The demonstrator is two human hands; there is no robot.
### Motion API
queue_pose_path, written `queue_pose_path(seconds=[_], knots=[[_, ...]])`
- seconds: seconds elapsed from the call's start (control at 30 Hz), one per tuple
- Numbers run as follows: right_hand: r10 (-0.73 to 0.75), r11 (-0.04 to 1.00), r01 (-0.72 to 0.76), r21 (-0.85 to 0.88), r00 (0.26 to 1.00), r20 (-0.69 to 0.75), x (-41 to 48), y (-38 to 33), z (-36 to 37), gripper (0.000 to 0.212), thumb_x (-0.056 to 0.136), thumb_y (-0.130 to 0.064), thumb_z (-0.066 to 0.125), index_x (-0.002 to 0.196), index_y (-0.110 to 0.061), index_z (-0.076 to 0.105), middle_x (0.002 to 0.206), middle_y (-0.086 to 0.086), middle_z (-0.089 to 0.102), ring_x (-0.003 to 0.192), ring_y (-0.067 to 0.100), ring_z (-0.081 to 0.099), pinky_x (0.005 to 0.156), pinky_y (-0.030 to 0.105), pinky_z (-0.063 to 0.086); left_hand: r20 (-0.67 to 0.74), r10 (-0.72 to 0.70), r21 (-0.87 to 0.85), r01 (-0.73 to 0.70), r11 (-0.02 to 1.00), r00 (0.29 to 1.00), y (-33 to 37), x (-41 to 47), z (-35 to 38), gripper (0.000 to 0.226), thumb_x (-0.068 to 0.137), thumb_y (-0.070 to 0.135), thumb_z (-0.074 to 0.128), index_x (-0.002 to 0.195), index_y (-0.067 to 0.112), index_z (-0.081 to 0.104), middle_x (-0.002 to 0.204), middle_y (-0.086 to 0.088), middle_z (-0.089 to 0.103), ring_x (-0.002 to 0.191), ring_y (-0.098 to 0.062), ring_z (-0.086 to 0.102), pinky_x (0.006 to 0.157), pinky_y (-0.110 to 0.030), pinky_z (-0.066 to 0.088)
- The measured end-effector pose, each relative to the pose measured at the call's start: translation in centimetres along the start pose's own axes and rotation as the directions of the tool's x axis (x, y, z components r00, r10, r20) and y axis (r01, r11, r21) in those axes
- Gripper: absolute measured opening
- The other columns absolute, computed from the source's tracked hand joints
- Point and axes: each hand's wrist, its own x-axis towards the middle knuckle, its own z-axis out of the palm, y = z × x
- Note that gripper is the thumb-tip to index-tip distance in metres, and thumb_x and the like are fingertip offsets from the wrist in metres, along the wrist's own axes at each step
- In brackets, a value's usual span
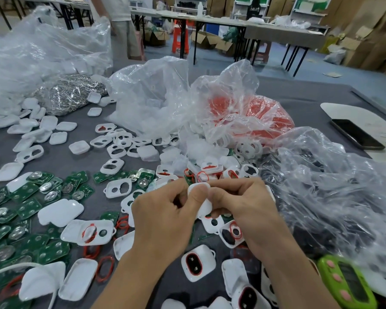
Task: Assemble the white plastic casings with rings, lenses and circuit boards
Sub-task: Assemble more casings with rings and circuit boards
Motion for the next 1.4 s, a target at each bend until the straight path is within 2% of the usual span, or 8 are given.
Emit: queue_pose_path(seconds=[0.17,0.37,0.63,0.8,0.9,1.0,1.17,1.4], knots=[[0.035,0.999,-0.035,0.014,0.999,-0.013,0.1,0.4,0.0,0.014,0.089,-0.001,0.072,0.086,-0.008,0.083,0.07,0.019,0.072,0.055,0.019,0.057,0.05,0.026,0.051,0.007,-0.006,0.022,0.005,1.0,1.0,0.0,-0.1,0.2,0.058,0.087,0.062,0.057,0.051,0.026,0.029,0.048,0.005,0.032,0.048,-0.013,0.031,0.05,-0.037,0.034],[0.153,0.983,-0.164,0.08,0.979,0.133,-0.1,-0.1,-0.4,0.021,0.09,0.007,0.068,0.104,-0.006,0.077,0.087,0.019,0.077,0.066,0.026,0.07,0.062,0.027,0.06,0.036,-0.127,-0.063,0.129,0.99,0.991,-0.5,0.2,0.7,0.06,0.088,0.064,0.051,0.054,0.017,0.036,0.049,0.006,0.034,0.051,-0.011,0.033,0.051,-0.034,0.032],[0.089,0.988,-0.075,0.135,0.991,-0.1,0.1,-0.2,0.0,0.02,0.078,0.002,0.082,0.096,-0.008,0.08,0.079,0.022,0.076,0.064,0.031,0.074,0.056,0.028,0.061,0.185,-0.07,-0.169,0.102,0.98,0.98,-0.1,0.2,0.6,0.058,0.085,0.063,0.06,0.051,0.022,0.037,0.044,0.011,0.028,0.046,-0.008,0.027,0.046,-0.019,0.025],[0.169,0.971,-0.158,0.18,0.984,-0.049,0.2,0.1,1.3,0.025,0.097,-0.005,0.064,0.086,-0.016,0.082,0.089,0.014,0.079,0.084,0.026,0.077,0.072,0.033,0.064,0.067,-0.051,0.011,0.05,0.999,0.996,0.0,-0.2,0.9,0.045,0.077,0.055,0.059,0.051,0.025,0.038,0.045,0.006,0.039,0.048,-0.013,0.04,0.048,-0.019,0.026],[0.102,0.993,-0.101,0.068,0.995,-0.017,0.1,0.8,2.5,0.017,0.096,-0.011,0.068,0.093,-0.021,0.081,0.091,0.01,0.079,0.091,0.024,0.075,0.089,0.044,0.061,0.093,0.018,0.128,-0.03,0.991,0.995,-0.2,-0.3,0.8,0.043,0.068,0.055,0.061,0.052,0.026,0.035,0.046,0.003,0.042,0.06,-0.02,0.047,0.047,-0.023,0.026],[0.126,0.986,-0.113,0.125,0.987,-0.102,0.4,0.8,1.9,0.023,0.099,-0.005,0.061,0.091,-0.014,0.081,0.091,0.016,0.078,0.086,0.03,0.074,0.084,0.048,0.062,0.155,-0.068,-0.046,0.076,0.996,0.986,-0.4,-0.1,0.6,0.04,0.064,0.045,0.082,0.058,0.027,0.047,0.05,0.011,0.047,0.049,-0.01,0.042,0.047,-0.018,0.031],[0.191,0.955,-0.174,0.242,0.98,-0.051,0.6,0.2,0.7,0.032,0.1,-0.001,0.057,0.086,-0.016,0.082,0.077,0.01,0.077,0.06,0.022,0.073,0.064,0.033,0.064,0.114,-0.143,-0.282,0.17,0.944,0.983,-0.4,0.6,0.3,0.01,0.079,0.038,0.071,0.085,0.03,0.07,0.052,0.012,0.054,0.048,-0.005,0.044,0.048,-0.011,0.034],[0.182,0.941,-0.144,0.305,0.978,-0.098,0.5,0.5,0.7,0.025,0.094,0.005,0.058,0.085,-0.002,0.08,0.078,0.022,0.075,0.054,0.026,0.068,0.055,0.032,0.058,0.18,-0.154,-0.393,0.215,0.894,0.971,-0.5,0.7,0.9,0.022,0.08,0.036,0.074,0.098,0.045,0.08,0.052,0.009,0.045,0.054,-0.006,0.042,0.052,-0.02,0.037]])
